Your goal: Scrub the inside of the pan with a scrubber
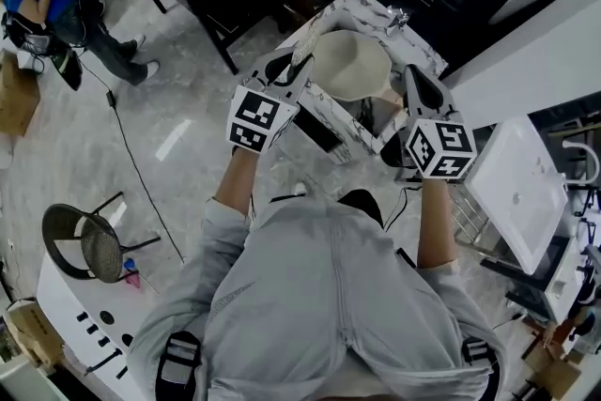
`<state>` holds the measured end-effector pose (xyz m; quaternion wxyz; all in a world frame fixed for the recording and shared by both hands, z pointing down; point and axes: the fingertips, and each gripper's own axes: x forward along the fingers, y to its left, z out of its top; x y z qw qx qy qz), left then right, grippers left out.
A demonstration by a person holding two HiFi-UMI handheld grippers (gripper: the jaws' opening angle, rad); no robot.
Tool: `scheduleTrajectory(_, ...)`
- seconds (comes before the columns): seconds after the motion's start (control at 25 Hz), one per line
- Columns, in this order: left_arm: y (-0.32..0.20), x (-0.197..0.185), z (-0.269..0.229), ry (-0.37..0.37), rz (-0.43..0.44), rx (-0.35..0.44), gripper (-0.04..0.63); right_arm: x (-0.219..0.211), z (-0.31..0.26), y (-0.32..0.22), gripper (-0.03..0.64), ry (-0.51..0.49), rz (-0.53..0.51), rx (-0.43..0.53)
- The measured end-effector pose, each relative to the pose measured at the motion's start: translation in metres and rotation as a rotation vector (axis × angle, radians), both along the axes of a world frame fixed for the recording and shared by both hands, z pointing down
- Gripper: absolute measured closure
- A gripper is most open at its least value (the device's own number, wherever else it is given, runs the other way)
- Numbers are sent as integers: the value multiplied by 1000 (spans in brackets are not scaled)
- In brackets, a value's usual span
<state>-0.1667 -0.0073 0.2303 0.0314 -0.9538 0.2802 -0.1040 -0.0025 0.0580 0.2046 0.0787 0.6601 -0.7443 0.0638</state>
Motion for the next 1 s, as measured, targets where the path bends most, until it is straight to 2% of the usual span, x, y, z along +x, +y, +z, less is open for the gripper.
scheduleTrajectory(0.16,-15,13,16,-12,-15,-34,529,9,11,-15,581,-1,-18,-17)
scheduleTrajectory(0.32,-36,30,32,-6,-73,-74,529,28,24,-33,581,-5,-50,-36)
scheduleTrajectory(0.48,-58,55,46,-10,-129,-102,529,53,34,-55,581,35,-100,-45)
scheduleTrajectory(0.72,-92,89,79,-50,-210,-166,529,81,55,-93,581,12,-181,-75)
scheduleTrajectory(1.0,-119,116,134,-96,-290,-260,529,94,89,-119,581,-12,-266,-113)
